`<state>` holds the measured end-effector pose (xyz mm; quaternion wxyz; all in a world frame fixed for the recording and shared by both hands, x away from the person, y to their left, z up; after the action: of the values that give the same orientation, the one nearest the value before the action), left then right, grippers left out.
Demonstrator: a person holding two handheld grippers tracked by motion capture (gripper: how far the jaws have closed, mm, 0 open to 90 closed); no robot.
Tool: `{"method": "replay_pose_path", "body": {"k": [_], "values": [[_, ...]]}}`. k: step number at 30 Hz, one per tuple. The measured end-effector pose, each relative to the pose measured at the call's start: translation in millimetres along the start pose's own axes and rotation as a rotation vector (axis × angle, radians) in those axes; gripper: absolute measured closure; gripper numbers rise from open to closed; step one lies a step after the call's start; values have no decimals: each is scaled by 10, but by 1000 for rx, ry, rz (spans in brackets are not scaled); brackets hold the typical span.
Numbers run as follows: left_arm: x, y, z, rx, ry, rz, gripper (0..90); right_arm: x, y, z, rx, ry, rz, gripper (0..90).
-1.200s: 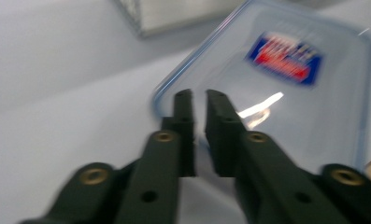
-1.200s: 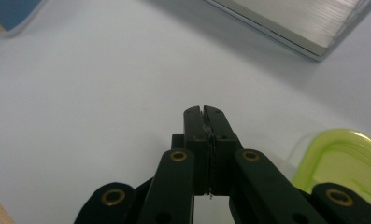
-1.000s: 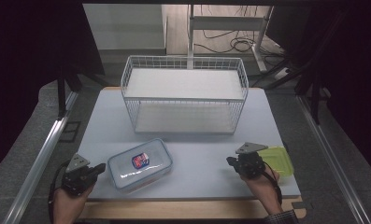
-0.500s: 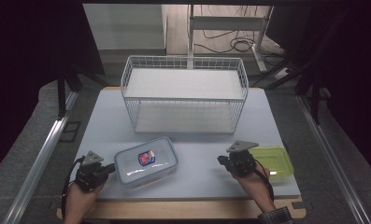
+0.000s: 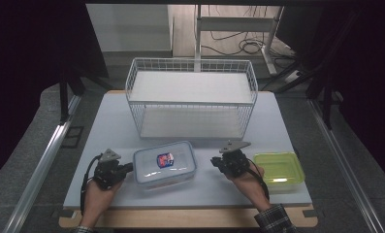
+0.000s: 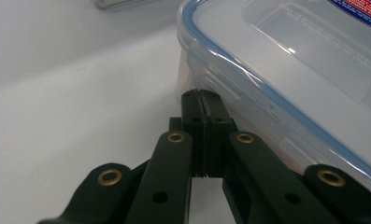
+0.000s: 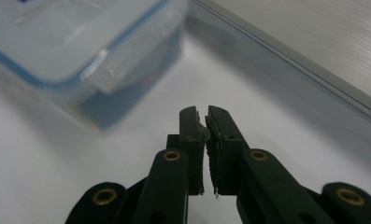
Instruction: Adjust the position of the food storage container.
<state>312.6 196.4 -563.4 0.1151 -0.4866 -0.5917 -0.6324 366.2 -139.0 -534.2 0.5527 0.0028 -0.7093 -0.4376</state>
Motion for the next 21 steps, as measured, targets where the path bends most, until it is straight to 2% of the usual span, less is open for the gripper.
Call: {"method": "replay_pose_path", "body": {"k": [3,6,9,12,19,21], "values": [[-70,65,-80,-19,-37,3,900,-71,62,17,-7,16,0,837],[-148,146,-189,-48,-49,8,900,-120,89,28,-7,23,6,834],[-201,201,-256,-64,-53,14,900,-116,45,9,4,-15,44,856],[-251,241,-316,-70,-87,15,900,-56,-27,-23,-25,-13,62,867],[-324,287,-484,-88,-142,22,900,106,-191,-61,-22,-51,86,866],[-328,292,-517,-101,-141,26,900,145,-230,-79,-28,-54,90,837]]}}
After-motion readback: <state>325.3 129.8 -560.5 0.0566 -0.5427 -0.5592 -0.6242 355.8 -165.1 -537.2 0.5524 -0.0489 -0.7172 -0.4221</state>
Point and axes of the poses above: each handheld gripper's, and its own axes: x roughly backward along the jaws, y roughly out of its top, z roughly to its left, the point moved 6 cm from there along -x, roughly forward along the jaws, and after that the axes turned 7 degrees about z, right-handed, at the moved point
